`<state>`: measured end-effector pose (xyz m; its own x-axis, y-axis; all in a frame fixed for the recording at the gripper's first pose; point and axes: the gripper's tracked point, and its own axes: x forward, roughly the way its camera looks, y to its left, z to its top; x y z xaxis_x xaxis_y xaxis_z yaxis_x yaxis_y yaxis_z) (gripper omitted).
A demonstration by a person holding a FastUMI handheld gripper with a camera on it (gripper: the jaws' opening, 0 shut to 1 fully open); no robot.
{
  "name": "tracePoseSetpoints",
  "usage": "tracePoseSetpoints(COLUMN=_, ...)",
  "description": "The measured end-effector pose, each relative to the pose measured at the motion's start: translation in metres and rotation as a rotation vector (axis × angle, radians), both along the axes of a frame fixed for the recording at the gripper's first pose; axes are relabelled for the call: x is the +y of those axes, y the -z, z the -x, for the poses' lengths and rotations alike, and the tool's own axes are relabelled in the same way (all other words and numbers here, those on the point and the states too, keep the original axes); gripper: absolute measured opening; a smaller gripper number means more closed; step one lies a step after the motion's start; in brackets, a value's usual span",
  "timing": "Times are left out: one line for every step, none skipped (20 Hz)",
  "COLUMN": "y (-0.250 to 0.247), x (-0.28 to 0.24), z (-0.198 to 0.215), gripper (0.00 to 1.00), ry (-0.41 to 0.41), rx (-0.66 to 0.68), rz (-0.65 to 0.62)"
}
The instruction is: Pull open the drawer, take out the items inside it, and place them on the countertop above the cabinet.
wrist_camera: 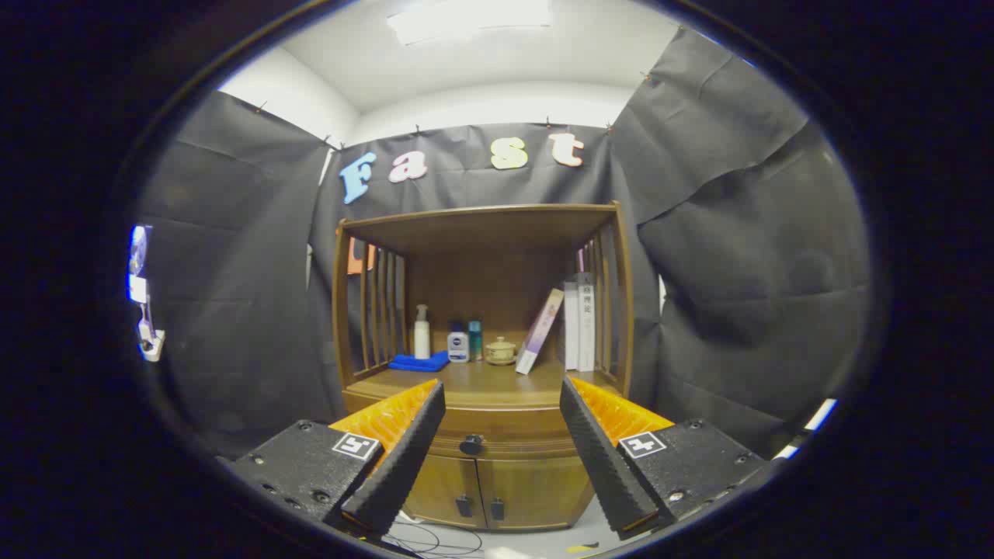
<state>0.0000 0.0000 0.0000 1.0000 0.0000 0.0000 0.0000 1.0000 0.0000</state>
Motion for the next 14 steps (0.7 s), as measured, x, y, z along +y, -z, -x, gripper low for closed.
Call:
tracePoseSetpoints(y=-0.001, x=-0.001, z=0.004, gripper=0.97, ry=0.004, rx=-0.009, rz=-0.003)
tracePoseSetpoints(y=-0.003, x=-0.002, z=0.004, gripper=0.97, ry=0.013, rx=-0.015, rz=0.000)
tracePoseSetpoints(y=-0.003, x=-0.002, z=0.004, gripper=0.97, ry=0.017, rx=-0.017, rz=0.010)
tracePoseSetpoints(y=-0.005, x=-0.001, z=0.004, gripper=0.97, ry=0.023, rx=-0.022, rz=0.017)
tracePoseSetpoints(y=-0.005, x=-0.002, z=0.004, gripper=0.97, ry=0.028, rx=-0.024, rz=0.021)
tracePoseSetpoints(y=-0.005, x=0.000, z=0.005, gripper=0.97, ry=0.026, rx=-0.024, rz=0.021)
tracePoseSetpoints(y=-0.005, x=0.002, z=0.005, gripper=0.97, ry=0.020, rx=-0.023, rz=0.017)
tracePoseSetpoints(y=-0.004, x=0.005, z=0.006, gripper=0.97, ry=0.013, rx=-0.020, rz=0.012)
tracePoseSetpoints(y=-0.003, x=0.008, z=0.006, gripper=0.97, ry=0.009, rx=-0.017, rz=0.010)
tracePoseSetpoints(y=-0.004, x=0.009, z=0.006, gripper=0.97, ry=0.009, rx=-0.019, rz=0.011)
tracePoseSetpoints(y=-0.002, x=0.008, z=0.006, gripper=0.97, ry=0.012, rx=-0.017, rz=0.017)
tracePoseSetpoints(y=-0.001, x=0.008, z=0.006, gripper=0.97, ry=0.014, rx=-0.015, rz=0.022)
tracePoseSetpoints(y=0.001, x=0.010, z=0.007, gripper=0.97, ry=0.011, rx=-0.014, rz=0.023)
tracePoseSetpoints(y=0.001, x=0.012, z=0.007, gripper=0.97, ry=0.008, rx=-0.012, rz=0.021)
